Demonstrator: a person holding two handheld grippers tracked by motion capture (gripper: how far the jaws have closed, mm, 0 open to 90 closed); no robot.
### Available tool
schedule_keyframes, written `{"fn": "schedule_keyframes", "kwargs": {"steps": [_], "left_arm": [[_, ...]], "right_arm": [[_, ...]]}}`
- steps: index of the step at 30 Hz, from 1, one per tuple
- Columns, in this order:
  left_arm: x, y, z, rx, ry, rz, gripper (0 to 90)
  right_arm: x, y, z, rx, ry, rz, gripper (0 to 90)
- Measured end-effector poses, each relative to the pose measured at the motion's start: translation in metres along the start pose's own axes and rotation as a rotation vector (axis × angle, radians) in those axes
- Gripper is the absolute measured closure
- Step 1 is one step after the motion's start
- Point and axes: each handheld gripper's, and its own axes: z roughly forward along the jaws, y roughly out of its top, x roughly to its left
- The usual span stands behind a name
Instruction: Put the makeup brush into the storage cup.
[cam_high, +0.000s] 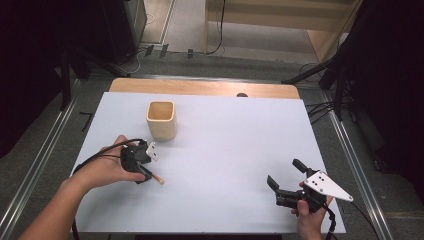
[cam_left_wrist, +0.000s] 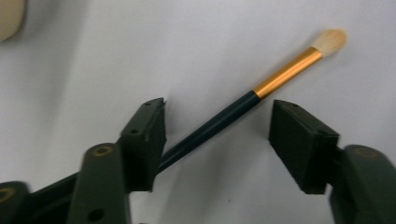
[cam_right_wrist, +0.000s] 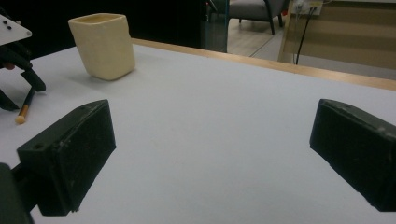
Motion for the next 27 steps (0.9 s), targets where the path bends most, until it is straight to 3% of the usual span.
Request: {"fn": "schedule_keyframes", "kwargs": {"steps": [2, 4, 8, 9, 10, 11, 13, 14, 17, 27], "left_arm": [[0.0035, 0.0003, 0.0004, 0.007, -0.048, -0.001, 44.4], [0.0044, 0.0005, 0.0003, 0.009, -0.061, 0.002, 47.1], [0.0051, 0.0019, 0.0, 0.014, -0.074, 0.016, 53.6], [0.0056, 0.0021, -0.0002, 0.015, -0.073, 0.017, 61.2], [0.0059, 0.0023, -0.0004, 0.015, -0.076, 0.015, 61.2], [0.0071, 0.0024, -0.0006, 0.017, -0.08, 0.024, 67.7], [0.0074, 0.0024, -0.0006, 0.015, -0.082, 0.027, 69.9], [0.0071, 0.0027, -0.0006, 0.015, -0.084, 0.031, 76.5], [0.0071, 0.0035, -0.0006, 0.021, -0.086, 0.035, 83.6], [0.0077, 0.0046, -0.0009, 0.031, -0.095, 0.026, 84.4]], "right_arm": [[0.0, -0.0002, 0.0003, 0.001, 0.0, 0.001, 0.8], [-0.0001, -0.0002, 0.0004, 0.002, 0.0, -0.001, 0.8], [0.0, -0.0004, 0.0005, 0.003, 0.001, -0.001, 0.8], [-0.0001, -0.0006, 0.0007, 0.005, 0.0, 0.0, 0.8], [-0.0001, -0.0006, 0.0007, 0.005, 0.0, 0.0, 0.8], [-0.0002, -0.0007, 0.001, 0.006, 0.0, -0.001, 0.8], [-0.0001, -0.0007, 0.0011, 0.006, -0.001, -0.001, 0.8], [0.0, -0.0007, 0.001, 0.007, -0.002, -0.002, 0.8], [0.0, -0.0009, 0.0015, 0.009, -0.003, 0.001, 0.8], [0.0009, -0.001, 0.0023, 0.013, -0.002, -0.004, 0.9]]}}
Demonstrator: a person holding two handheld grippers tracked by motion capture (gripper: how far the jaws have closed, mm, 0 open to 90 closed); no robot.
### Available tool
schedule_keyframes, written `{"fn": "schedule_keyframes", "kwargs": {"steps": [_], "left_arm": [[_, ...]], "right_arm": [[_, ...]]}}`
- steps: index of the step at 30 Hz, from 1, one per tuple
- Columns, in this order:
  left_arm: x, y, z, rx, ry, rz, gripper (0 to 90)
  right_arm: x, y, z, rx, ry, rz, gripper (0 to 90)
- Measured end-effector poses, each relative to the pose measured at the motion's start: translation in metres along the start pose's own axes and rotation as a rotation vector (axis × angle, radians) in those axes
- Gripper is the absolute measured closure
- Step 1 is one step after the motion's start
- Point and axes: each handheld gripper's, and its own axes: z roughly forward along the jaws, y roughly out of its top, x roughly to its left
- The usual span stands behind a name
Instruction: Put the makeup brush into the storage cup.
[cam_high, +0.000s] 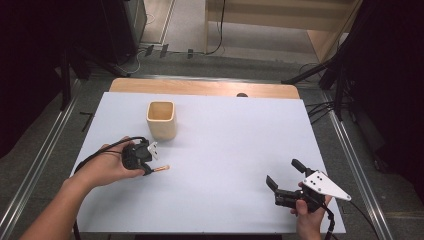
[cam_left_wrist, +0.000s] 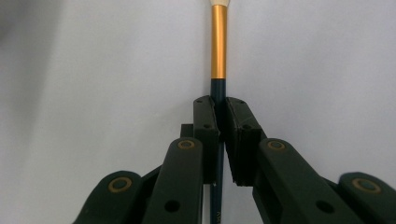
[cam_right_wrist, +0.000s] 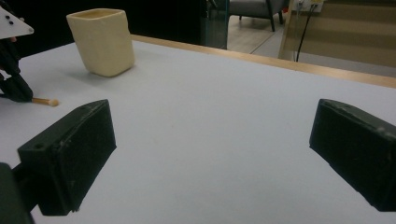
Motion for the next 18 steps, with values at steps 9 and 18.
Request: {"fn": "schedule_keyframes", "kwargs": {"steps": [9, 18], "left_arm": [[0.001, -0.002, -0.001, -0.019, -0.003, -0.012, 84.4], [0.004, -0.009, -0.02, -0.159, -0.007, -0.066, 84.5]], "right_arm": [[-0.001, 0.0, 0.0, 0.001, -0.002, 0.002, 0.9], [-0.001, 0.001, -0.001, -0.006, -0.004, 0.001, 1.0]]}}
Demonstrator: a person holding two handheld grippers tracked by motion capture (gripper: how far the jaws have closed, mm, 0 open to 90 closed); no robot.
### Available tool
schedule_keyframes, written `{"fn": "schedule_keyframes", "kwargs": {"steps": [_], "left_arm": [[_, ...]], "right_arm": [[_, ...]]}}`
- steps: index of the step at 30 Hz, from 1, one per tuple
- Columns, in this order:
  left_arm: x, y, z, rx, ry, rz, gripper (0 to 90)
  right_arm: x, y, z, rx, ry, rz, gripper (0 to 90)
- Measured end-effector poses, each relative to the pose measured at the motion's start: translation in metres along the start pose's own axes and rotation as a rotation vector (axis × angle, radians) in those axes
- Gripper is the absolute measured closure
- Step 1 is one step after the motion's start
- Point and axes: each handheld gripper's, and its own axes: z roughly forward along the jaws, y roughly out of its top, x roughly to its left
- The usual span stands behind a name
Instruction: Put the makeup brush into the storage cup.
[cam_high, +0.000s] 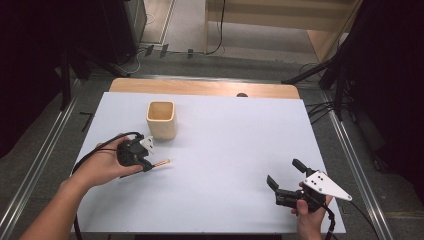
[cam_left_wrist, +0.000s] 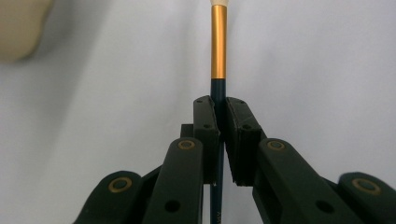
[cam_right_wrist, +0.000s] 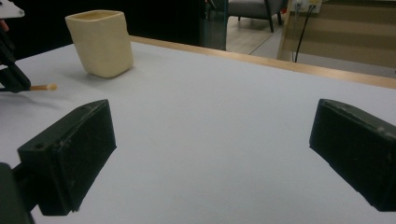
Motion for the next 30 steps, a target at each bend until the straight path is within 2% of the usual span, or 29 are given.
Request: {"fn": "schedule_keyframes", "kwargs": {"steps": [3, 4, 5, 7, 11, 12, 13, 21, 23, 24, 27, 30], "left_arm": [[0.001, -0.002, -0.006, -0.042, 0.013, -0.006, 84.5], [0.001, -0.002, -0.006, -0.042, 0.013, -0.006, 84.5], [0.0, -0.003, -0.01, -0.068, 0.026, -0.013, 84.5], [0.001, -0.004, -0.011, -0.078, 0.026, -0.011, 84.5], [-0.001, -0.007, -0.016, -0.142, 0.038, -0.03, 84.5], [-0.001, -0.007, -0.016, -0.142, 0.038, -0.03, 84.5], [-0.001, -0.009, -0.018, -0.165, 0.036, -0.037, 84.5], [-0.001, -0.015, -0.024, -0.239, 0.039, -0.058, 84.5], [-0.001, -0.017, -0.027, -0.274, 0.042, -0.069, 84.5], [-0.001, -0.017, -0.027, -0.274, 0.042, -0.069, 84.5], [-0.002, -0.018, -0.031, -0.33, 0.014, -0.087, 84.5], [-0.004, -0.018, -0.036, -0.37, 0.014, -0.088, 84.5]], "right_arm": [[0.0, 0.0, 0.0, 0.002, 0.001, -0.003, 0.9], [0.0, 0.0, 0.0, 0.001, 0.001, -0.002, 1.0], [0.0, 0.0, 0.0, 0.001, 0.001, -0.002, 0.9], [0.0, 0.0, 0.0, 0.0, 0.0, -0.002, 1.0], [0.0, 0.0, 0.001, 0.003, 0.001, -0.003, 0.9], [0.0, 0.0, 0.001, 0.003, 0.001, -0.002, 1.0], [0.0, 0.0, 0.001, 0.003, 0.0, -0.005, 1.0], [0.001, 0.0, 0.001, 0.0, 0.002, -0.008, 1.0], [0.001, 0.0, 0.001, -0.002, 0.002, -0.009, 1.0], [0.001, 0.0, 0.001, -0.001, 0.002, -0.008, 1.0], [0.001, 0.0, 0.001, -0.002, 0.003, -0.011, 0.9], [0.0, 0.0, 0.001, -0.002, 0.001, -0.007, 1.0]]}}
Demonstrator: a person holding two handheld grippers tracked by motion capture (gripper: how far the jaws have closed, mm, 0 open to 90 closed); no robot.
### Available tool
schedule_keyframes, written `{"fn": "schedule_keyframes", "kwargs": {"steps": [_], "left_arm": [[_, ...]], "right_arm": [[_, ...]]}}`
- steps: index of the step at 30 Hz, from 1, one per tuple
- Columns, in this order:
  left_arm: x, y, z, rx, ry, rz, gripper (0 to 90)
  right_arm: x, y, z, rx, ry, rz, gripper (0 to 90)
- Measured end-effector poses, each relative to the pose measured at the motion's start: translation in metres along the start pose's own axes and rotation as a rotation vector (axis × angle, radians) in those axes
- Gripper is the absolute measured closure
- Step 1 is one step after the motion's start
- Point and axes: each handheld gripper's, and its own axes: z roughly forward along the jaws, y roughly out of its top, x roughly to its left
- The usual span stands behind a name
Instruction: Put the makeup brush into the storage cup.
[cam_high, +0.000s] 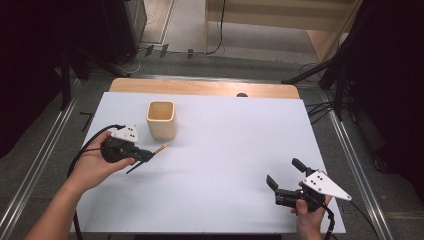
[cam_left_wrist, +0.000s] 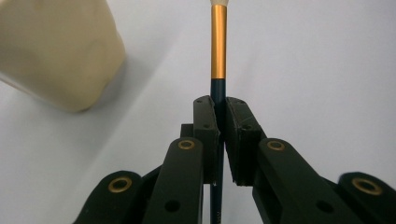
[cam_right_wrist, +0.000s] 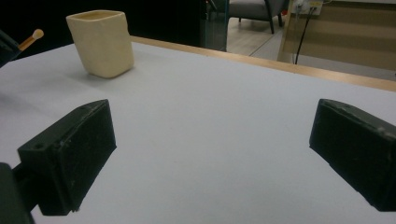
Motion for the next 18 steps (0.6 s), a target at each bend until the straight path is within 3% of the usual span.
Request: {"fn": "schedule_keyframes", "kwargs": {"steps": [13, 18], "left_arm": [[0.001, -0.004, -0.014, -0.156, 0.013, -0.036, 84.5], [0.0, -0.009, -0.016, -0.238, 0.029, -0.061, 84.5]], "right_arm": [[0.0, 0.0, 0.0, -0.002, 0.005, -0.002, 1.0], [0.0, 0.0, 0.0, -0.002, 0.003, -0.002, 1.0]]}}
